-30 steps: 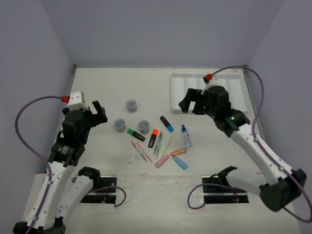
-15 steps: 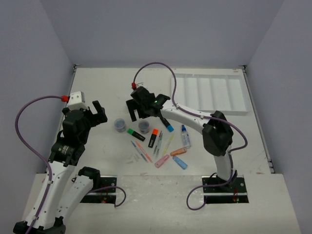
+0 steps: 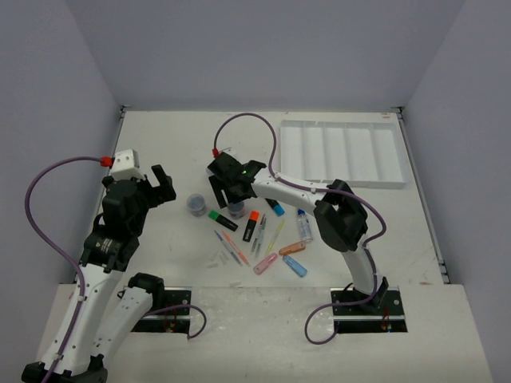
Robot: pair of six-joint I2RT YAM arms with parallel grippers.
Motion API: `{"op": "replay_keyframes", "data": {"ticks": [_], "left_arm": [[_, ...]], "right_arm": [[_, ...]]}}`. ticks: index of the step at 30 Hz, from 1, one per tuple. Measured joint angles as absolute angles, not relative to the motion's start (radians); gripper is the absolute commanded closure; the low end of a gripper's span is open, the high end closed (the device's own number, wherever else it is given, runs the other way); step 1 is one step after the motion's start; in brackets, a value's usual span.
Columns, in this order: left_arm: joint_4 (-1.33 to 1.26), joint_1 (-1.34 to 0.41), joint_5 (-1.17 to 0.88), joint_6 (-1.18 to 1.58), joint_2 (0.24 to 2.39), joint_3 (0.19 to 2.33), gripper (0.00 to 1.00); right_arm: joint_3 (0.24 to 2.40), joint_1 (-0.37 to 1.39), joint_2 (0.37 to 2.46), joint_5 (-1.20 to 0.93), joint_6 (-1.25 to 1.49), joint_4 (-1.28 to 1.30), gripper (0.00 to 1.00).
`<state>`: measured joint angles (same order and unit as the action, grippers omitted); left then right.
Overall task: Sort the stationery into containers
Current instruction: Pick up the stationery from the center of the board, then place the stationery in the storage box.
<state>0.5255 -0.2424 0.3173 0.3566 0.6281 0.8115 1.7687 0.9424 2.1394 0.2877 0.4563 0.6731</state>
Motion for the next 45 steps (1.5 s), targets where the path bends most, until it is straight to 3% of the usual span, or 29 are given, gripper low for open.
{"op": "replay_keyframes", "data": {"ticks": [4, 9, 12, 15, 17, 20, 21, 22, 26, 35, 40, 45], "left_arm": [[0.525, -0.242, 0.316, 0.356, 0.628, 0.811, 0.00], [0.525, -0.242, 0.313, 0.357, 0.628, 0.811, 0.00], [0.525, -0.242, 0.312, 0.357, 0.628, 0.811, 0.00], [0.525, -0.242, 0.309, 0.356, 0.627, 0.811, 0.00], [0.525, -0.242, 0.308, 0.356, 0.626, 0.812, 0.00], [0.525, -0.242, 0.306, 0.357, 0.626, 0.811, 0.00], [0.525, -0.242, 0.305, 0.357, 0.626, 0.811, 0.00], [0.525, -0.242, 0.303, 0.357, 0.626, 0.811, 0.00], [0.525, -0.242, 0.300, 0.357, 0.626, 0.811, 0.00], [0.525, -0.242, 0.300, 0.357, 0.627, 0.811, 0.00], [0.525, -0.242, 0.299, 0.357, 0.634, 0.811, 0.00], [0.525, -0.242, 0.299, 0.356, 0.648, 0.811, 0.00]], "right_arm": [[1.767, 0.943, 2.154, 0.278, 0.461, 0.670, 0.31], [1.759, 0.942, 2.154, 0.263, 0.465, 0.665, 0.36], [1.748, 0.942, 2.154, 0.251, 0.464, 0.657, 0.35], [1.741, 0.942, 2.154, 0.246, 0.464, 0.650, 0.24], [1.735, 0.943, 2.154, 0.244, 0.468, 0.651, 0.25], [1.723, 0.943, 2.154, 0.243, 0.472, 0.653, 0.44], [1.717, 0.943, 2.154, 0.241, 0.475, 0.651, 0.61], [1.715, 0.943, 2.153, 0.242, 0.477, 0.650, 0.69], [1.713, 0.943, 2.152, 0.242, 0.479, 0.647, 0.82], [1.723, 0.896, 2.055, 0.265, 0.431, 0.652, 0.81], [1.842, 0.663, 1.993, 0.274, 0.397, 0.637, 0.82], [2.039, 0.382, 2.074, 0.333, 0.379, 0.620, 0.81]]}}
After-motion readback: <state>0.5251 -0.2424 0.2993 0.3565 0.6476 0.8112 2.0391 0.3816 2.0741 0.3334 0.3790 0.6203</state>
